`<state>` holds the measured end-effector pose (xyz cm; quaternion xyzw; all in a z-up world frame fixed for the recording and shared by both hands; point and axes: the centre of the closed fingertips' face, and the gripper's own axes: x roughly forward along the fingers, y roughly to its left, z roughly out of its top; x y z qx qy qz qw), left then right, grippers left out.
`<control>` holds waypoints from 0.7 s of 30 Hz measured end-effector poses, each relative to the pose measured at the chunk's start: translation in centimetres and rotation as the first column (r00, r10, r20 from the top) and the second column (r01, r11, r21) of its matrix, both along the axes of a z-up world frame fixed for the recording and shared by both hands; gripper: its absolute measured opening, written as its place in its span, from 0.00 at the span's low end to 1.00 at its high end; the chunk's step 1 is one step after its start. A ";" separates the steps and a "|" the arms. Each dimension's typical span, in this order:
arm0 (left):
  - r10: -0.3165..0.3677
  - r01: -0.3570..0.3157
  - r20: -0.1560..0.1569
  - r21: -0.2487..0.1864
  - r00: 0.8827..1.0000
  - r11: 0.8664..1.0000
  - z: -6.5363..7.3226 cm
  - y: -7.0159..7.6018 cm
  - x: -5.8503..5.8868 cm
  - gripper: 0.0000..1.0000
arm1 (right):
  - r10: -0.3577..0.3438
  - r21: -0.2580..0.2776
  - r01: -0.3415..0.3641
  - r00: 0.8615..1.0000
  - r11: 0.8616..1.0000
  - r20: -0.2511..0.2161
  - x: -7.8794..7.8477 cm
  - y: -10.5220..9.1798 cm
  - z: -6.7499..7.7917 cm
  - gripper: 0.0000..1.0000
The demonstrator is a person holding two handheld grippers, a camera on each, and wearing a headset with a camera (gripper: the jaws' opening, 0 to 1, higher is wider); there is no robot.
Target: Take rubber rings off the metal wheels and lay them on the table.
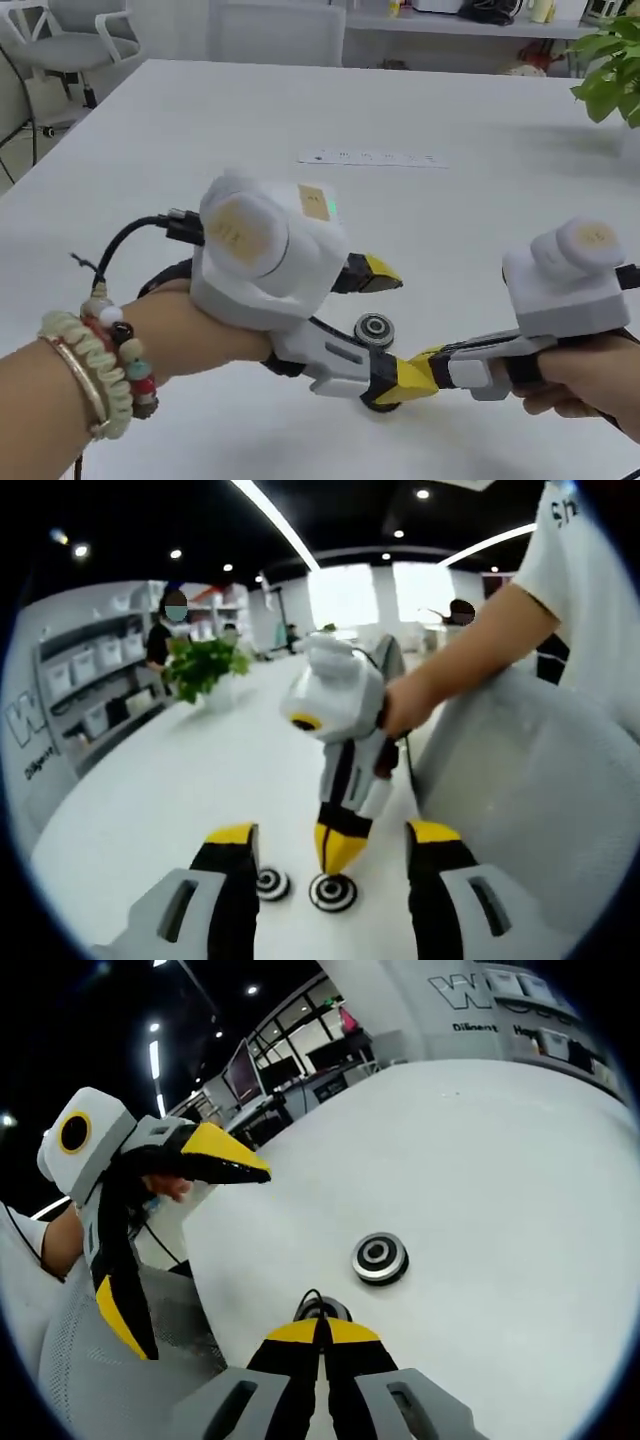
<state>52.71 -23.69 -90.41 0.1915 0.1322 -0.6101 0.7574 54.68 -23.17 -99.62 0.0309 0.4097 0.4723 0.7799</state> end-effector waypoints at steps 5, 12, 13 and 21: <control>0.040 -0.040 0.005 0.016 0.999 0.999 0.7 2.5 -0.4 0.64 | 0.000 0.003 0.000 1.000 1.000 0.023 0.0 0.2 0.5 0.00; 0.150 -0.150 -0.006 -0.007 0.989 0.989 1.6 6.5 -1.0 0.70 | -0.013 0.040 0.011 0.999 0.999 0.045 0.2 0.5 1.9 0.00; 0.162 -0.162 -0.013 -0.008 0.987 0.987 1.6 6.9 -1.1 0.70 | -0.016 0.046 0.014 0.999 0.999 0.046 0.2 0.5 2.0 0.00; 0.273 -0.274 -0.034 -0.040 0.961 0.961 2.2 10.6 -1.6 0.74 | -0.027 0.105 0.019 0.997 0.994 0.076 0.2 1.0 4.0 0.00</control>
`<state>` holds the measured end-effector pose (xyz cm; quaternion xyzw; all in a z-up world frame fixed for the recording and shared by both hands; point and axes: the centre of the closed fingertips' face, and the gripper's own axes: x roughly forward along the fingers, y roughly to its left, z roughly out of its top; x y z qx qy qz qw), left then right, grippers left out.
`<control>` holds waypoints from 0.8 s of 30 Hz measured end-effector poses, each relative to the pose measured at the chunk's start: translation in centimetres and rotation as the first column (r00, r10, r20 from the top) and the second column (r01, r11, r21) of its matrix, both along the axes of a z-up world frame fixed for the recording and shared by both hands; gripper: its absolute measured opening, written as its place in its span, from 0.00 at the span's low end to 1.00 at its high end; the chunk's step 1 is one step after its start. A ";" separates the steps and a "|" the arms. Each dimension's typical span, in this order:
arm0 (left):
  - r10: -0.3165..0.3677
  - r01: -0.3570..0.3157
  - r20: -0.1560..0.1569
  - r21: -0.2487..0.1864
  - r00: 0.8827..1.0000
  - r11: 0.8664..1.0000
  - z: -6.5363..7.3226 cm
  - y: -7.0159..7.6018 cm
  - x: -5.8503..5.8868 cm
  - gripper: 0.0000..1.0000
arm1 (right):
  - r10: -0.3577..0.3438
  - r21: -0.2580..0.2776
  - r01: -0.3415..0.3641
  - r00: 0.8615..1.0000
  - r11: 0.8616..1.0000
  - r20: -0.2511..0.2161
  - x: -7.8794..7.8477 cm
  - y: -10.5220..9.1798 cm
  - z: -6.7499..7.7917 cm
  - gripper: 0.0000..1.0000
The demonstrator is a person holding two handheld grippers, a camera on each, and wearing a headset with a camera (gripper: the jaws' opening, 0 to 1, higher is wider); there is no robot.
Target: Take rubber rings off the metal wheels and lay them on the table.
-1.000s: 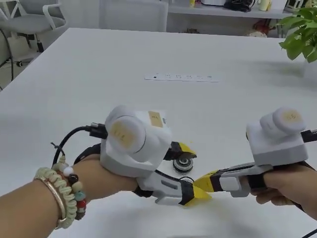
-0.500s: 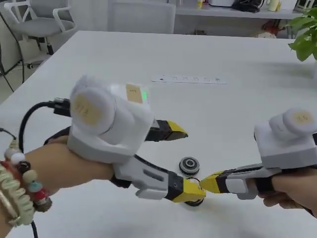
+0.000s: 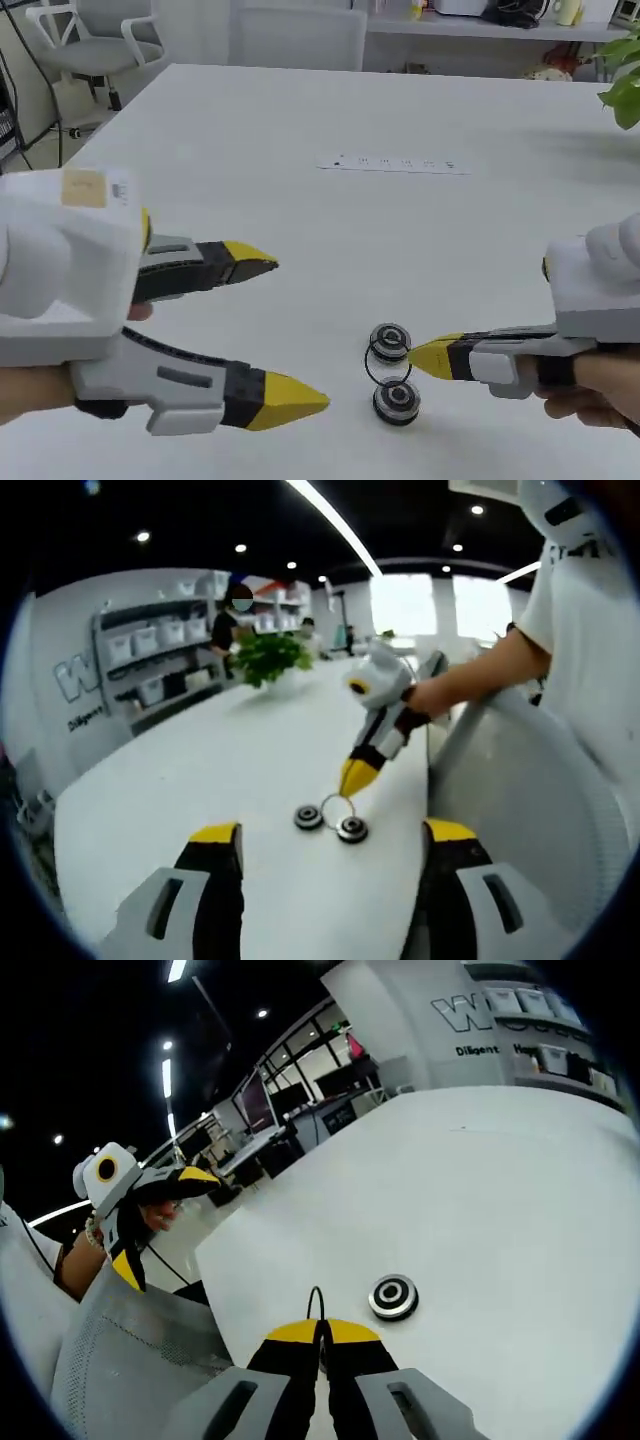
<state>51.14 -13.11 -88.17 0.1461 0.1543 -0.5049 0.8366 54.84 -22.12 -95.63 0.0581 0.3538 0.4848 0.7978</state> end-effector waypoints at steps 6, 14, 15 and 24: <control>0.063 -0.063 -0.023 0.007 0.998 0.998 -0.7 2.1 -0.8 0.78 | -0.008 0.045 0.008 1.000 0.999 0.011 0.1 0.2 1.2 0.00; 0.122 -0.124 -0.071 -0.018 0.990 0.992 -2.5 2.9 -1.7 0.79 | -0.020 0.109 0.017 1.000 0.994 0.023 0.2 0.5 2.7 0.00; 0.123 -0.125 -0.079 -0.020 0.989 0.992 -2.8 2.8 -1.8 0.79 | -0.021 0.119 0.018 0.999 0.993 0.023 0.2 0.6 3.0 0.00; 0.135 -0.137 -0.099 -0.010 0.986 0.991 -4.2 2.4 -2.2 0.79 | -0.041 0.208 0.034 0.999 0.978 0.031 0.4 1.0 5.0 0.00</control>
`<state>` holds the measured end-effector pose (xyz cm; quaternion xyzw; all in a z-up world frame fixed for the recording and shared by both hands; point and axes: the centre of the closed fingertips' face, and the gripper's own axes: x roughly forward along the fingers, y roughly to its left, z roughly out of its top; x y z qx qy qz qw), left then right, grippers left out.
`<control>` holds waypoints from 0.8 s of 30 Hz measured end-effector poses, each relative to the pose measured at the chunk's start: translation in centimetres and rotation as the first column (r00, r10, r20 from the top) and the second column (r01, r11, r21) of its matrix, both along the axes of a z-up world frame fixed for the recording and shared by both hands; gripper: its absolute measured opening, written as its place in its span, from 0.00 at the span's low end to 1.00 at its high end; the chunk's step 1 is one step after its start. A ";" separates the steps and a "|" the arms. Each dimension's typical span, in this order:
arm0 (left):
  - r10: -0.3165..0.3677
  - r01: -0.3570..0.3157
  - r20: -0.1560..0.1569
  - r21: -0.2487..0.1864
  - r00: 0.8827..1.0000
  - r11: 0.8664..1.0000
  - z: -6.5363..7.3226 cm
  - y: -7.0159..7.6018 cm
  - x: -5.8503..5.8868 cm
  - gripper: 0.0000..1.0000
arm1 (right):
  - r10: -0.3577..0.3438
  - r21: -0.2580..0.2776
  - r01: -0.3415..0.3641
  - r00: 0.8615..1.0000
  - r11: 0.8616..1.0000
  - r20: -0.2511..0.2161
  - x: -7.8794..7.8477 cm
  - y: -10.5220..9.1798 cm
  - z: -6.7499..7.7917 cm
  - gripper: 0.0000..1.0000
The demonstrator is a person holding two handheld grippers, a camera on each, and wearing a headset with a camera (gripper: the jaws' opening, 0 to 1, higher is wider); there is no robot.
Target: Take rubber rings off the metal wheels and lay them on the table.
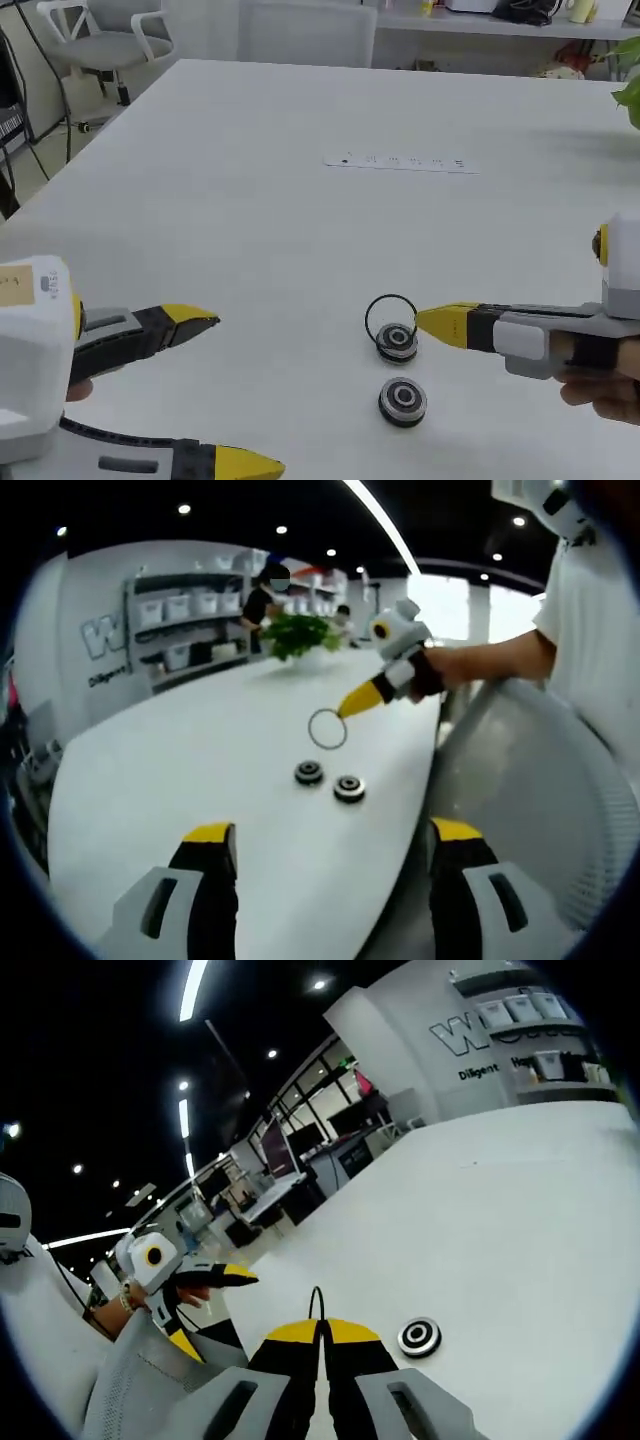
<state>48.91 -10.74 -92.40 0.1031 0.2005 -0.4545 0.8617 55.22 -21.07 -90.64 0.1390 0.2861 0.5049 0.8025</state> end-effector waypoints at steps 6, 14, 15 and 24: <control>0.002 -0.002 -0.009 -0.009 1.000 1.000 -0.6 -0.4 -0.2 0.80 | -0.008 0.056 0.008 1.000 0.998 -0.001 0.1 0.5 1.1 0.00; -0.005 0.005 -0.012 0.006 1.000 1.000 -1.0 -0.5 -0.3 0.79 | 0.012 0.086 -0.012 1.000 0.996 -0.004 -0.4 1.8 1.6 0.00; -0.005 0.005 -0.011 0.007 1.000 1.000 -1.0 -0.5 -0.3 0.79 | 0.016 0.086 -0.016 1.000 0.996 -0.006 -0.5 2.0 1.5 0.00; -0.018 0.019 -0.010 0.002 1.000 1.000 -1.0 -0.8 -0.4 0.80 | 0.061 0.069 -0.060 0.998 0.996 -0.011 -1.5 3.6 1.0 0.00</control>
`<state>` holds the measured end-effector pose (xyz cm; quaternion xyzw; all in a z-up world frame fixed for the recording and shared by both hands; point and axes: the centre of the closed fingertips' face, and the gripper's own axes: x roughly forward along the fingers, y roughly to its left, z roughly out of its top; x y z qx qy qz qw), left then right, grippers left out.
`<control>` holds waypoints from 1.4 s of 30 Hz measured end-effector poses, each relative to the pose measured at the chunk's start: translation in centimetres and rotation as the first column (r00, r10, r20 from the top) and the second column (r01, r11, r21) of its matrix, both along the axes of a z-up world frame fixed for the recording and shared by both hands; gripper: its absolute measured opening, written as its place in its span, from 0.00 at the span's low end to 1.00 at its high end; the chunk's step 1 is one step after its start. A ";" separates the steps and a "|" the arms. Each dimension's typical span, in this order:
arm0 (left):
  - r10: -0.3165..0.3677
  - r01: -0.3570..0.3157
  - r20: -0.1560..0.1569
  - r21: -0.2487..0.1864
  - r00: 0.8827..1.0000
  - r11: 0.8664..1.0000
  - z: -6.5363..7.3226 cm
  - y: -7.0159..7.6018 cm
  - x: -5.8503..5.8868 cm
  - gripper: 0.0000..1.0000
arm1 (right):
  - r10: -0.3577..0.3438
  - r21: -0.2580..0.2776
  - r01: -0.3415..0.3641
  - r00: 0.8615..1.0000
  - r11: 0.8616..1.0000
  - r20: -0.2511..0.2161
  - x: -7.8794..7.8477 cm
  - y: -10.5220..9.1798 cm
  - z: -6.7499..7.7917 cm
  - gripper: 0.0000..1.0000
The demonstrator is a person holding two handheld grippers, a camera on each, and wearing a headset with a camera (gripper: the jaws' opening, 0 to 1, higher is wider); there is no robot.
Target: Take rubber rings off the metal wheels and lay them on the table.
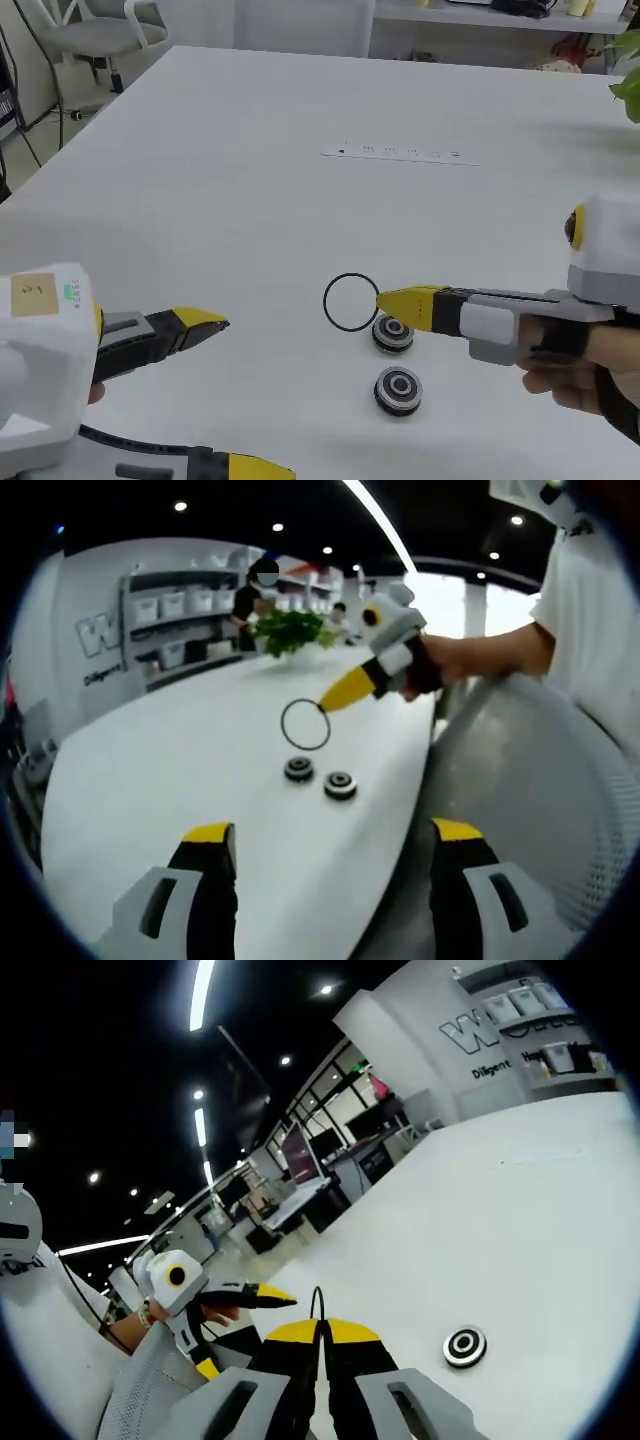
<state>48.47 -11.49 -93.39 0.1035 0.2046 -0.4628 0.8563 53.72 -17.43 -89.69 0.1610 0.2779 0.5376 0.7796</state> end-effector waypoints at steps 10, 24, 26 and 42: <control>-0.004 0.004 0.001 -0.005 1.000 1.000 0.1 -0.1 -0.1 0.80 | 0.054 -0.016 -0.055 0.998 0.998 -0.013 -1.2 2.2 -0.7 0.00; -0.009 0.009 -0.004 0.011 1.000 1.000 -0.1 -0.2 -0.3 0.80 | 0.139 -0.148 -0.137 0.990 0.979 0.000 -2.0 4.1 -3.5 0.00; -0.010 0.010 -0.005 0.013 1.000 1.000 -0.2 -0.2 -0.3 0.80 | 0.136 -0.168 -0.135 0.991 0.977 -0.004 -1.8 4.1 -4.1 0.00; -0.015 0.015 -0.020 0.031 1.000 0.999 -0.7 -0.1 -0.5 0.79 | 0.083 -0.319 -0.096 0.995 0.943 -0.054 -0.8 1.3 -9.6 0.00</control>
